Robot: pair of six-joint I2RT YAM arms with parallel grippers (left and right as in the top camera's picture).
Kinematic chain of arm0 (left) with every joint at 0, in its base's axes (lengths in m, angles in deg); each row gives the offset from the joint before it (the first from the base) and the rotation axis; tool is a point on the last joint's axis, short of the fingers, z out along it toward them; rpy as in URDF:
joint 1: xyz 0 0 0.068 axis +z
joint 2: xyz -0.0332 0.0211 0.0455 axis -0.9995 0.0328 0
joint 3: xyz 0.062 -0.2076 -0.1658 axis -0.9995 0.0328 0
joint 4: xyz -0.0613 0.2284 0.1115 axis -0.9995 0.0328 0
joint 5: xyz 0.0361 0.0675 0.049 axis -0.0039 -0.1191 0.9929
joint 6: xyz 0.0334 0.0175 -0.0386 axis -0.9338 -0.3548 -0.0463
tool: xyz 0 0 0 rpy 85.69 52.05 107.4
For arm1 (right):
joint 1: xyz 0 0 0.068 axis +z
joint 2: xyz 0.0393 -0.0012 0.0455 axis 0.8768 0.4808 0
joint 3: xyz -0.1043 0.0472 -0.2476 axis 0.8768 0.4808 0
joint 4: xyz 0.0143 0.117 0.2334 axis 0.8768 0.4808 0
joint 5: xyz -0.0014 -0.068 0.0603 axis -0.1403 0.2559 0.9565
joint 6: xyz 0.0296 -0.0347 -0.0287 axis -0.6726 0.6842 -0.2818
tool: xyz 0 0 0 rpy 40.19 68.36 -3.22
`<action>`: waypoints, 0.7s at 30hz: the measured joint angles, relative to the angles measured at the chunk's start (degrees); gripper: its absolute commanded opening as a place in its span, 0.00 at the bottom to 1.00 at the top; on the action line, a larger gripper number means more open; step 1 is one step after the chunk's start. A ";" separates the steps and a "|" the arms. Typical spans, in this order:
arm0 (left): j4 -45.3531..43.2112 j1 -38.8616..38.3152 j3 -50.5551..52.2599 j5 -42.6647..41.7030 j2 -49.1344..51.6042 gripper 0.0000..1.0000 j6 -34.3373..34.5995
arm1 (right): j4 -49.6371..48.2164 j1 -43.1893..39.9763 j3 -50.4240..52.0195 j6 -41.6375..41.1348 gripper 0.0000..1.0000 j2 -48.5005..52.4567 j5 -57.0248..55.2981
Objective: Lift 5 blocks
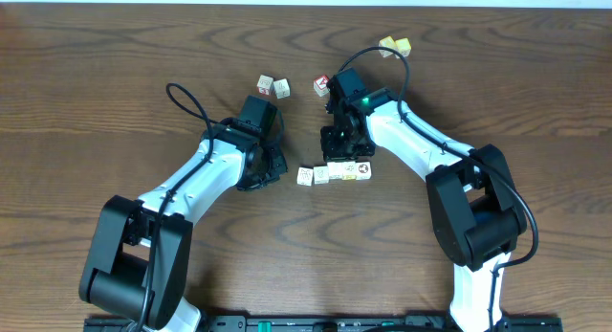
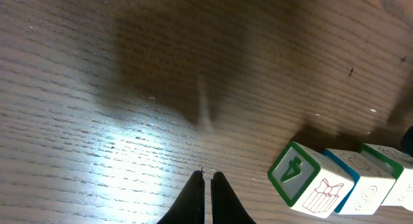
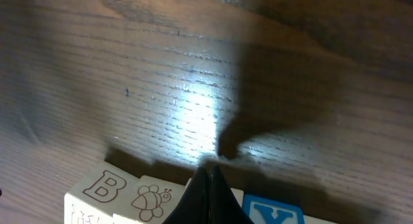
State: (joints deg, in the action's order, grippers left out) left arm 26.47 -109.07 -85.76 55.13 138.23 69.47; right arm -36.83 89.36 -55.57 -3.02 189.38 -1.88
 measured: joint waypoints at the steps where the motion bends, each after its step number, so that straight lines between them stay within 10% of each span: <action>1: -0.02 0.00 0.00 0.00 0.00 0.07 0.00 | 0.20 0.00 0.00 -0.02 0.01 0.00 0.00; 21: -0.22 0.00 0.00 0.00 0.00 0.07 0.00 | 1.33 0.00 0.00 -1.11 0.01 0.00 0.20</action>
State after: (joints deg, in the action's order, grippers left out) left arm 26.25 -109.07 -85.76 55.13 138.23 69.47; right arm -35.50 89.36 -55.57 -4.14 189.38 -1.68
